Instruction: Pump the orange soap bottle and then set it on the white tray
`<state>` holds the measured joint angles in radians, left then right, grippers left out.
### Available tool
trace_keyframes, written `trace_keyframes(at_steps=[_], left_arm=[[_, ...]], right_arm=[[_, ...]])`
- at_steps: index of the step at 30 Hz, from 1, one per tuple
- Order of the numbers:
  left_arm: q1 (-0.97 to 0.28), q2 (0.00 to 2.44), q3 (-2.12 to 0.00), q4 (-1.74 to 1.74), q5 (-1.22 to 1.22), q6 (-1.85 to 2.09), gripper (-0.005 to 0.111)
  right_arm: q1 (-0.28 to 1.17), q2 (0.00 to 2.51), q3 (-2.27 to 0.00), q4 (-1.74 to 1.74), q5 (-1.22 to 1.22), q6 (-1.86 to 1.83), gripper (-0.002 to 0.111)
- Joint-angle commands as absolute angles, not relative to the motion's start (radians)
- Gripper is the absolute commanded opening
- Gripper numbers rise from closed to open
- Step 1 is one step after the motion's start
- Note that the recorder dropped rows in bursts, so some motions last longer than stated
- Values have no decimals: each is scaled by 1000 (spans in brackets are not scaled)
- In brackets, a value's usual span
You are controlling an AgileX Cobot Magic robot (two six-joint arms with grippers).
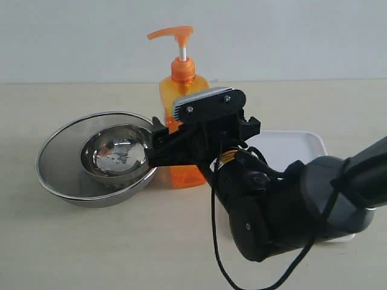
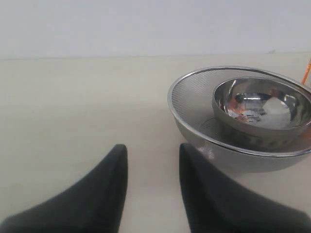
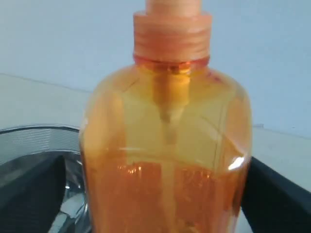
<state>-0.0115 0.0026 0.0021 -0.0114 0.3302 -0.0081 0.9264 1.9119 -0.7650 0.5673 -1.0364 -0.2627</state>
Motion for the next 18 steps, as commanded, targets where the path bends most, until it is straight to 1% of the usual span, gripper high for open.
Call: trace_keyframes(at_steps=[1, 5, 14, 15, 16, 18], left_arm=[[-9, 0, 0, -9, 314, -12, 33], [-9, 0, 0, -9, 314, -12, 33], [-9, 0, 0, -9, 314, -12, 33], [-9, 0, 0, -9, 314, -12, 33], [-9, 0, 0, -9, 314, -12, 33], [-9, 0, 0, -9, 314, -12, 33]], right_arm=[[927, 1954, -794, 602, -1044, -286, 85], [927, 1954, -794, 625, -1080, -286, 85], [927, 1954, -813, 625, -1065, -338, 84], [927, 1954, -813, 627, -1065, -370, 77], [927, 1954, -813, 635, -1062, -376, 65], [927, 1954, -813, 636, -1045, -376, 52]])
